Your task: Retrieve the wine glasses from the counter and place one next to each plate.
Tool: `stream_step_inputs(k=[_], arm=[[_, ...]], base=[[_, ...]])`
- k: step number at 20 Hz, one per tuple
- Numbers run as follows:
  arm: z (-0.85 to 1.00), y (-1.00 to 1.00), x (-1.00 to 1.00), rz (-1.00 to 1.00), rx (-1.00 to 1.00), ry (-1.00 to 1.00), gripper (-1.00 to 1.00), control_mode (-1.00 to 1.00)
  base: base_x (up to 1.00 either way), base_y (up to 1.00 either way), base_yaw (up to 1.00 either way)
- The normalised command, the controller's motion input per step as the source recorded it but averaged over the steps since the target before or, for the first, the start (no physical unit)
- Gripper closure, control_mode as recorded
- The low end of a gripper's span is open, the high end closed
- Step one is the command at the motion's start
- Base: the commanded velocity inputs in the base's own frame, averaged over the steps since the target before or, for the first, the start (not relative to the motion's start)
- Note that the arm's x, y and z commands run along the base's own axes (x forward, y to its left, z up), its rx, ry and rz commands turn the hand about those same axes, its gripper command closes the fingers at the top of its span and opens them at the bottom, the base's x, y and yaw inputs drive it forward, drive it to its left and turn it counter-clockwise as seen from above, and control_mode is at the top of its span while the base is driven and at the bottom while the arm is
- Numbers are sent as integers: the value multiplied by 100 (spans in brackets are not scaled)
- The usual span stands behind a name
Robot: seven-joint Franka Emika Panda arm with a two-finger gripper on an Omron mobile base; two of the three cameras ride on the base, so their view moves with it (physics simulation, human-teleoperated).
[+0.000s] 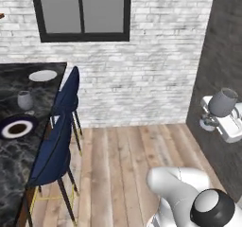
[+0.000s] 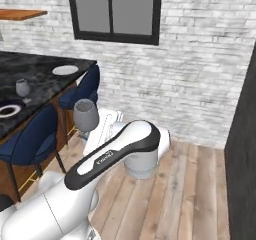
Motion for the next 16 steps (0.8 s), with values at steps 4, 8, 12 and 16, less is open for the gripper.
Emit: stream_step_inputs(k=[4, 8, 12, 16], arm=[[0, 0, 0, 0, 0, 0, 100, 100], [0, 0, 0, 0, 0, 0, 100, 100], [0, 0, 0, 0, 0, 0, 100, 100], [0, 0, 0, 0, 0, 0, 100, 100]], base=[[100, -80, 54], [100, -83, 50], [100, -78, 46], [100, -38, 41]])
